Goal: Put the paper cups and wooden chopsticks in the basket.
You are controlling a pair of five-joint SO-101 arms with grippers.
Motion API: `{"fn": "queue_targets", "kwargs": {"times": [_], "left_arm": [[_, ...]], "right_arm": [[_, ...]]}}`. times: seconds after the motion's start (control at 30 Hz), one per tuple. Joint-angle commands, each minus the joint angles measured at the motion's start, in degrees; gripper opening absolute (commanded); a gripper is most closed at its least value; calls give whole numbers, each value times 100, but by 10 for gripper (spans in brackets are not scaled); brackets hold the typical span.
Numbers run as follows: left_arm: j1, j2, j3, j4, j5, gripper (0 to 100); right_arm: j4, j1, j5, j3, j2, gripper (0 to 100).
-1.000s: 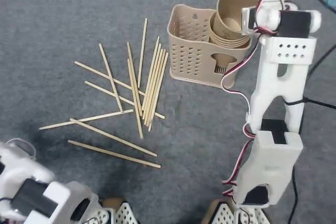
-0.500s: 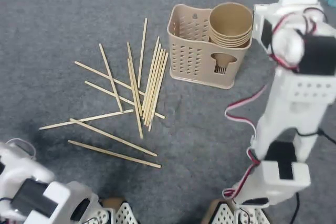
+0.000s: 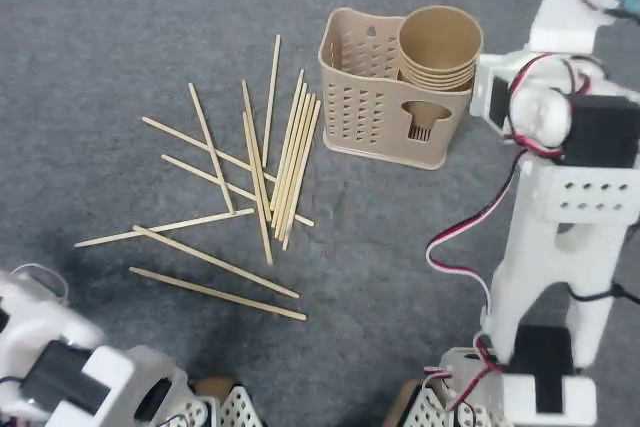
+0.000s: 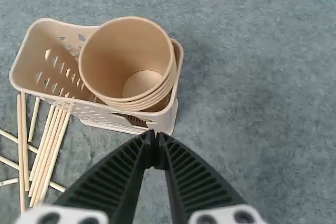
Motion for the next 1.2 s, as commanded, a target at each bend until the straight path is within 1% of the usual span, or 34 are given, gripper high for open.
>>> {"fn": "queue_targets", "kwargs": {"times": [0.0,0.1,0.33,0.47,0.6,0.83,0.97,1.17], "left_arm": [[-18,9,-189,44,26,13],[-26,9,-189,44,26,13],[-26,9,-189,44,26,13],[-18,9,-189,44,26,13],[-18,9,-189,44,26,13],[9,9,-189,44,26,13],[-9,9,-189,44,26,13],[0,9,-189,44,26,13]], "right_arm": [[-822,-22,-62,686,-470,7],[-1587,-31,-70,1284,-505,7],[-3512,-356,-70,2787,-532,7],[-4330,-382,-70,3437,-567,7],[-4593,-330,-62,3798,-567,7],[-4558,-312,-53,3895,-637,7],[-4558,-198,-53,3895,-1209,7],[-4585,-242,-62,3930,-2009,7]]}}
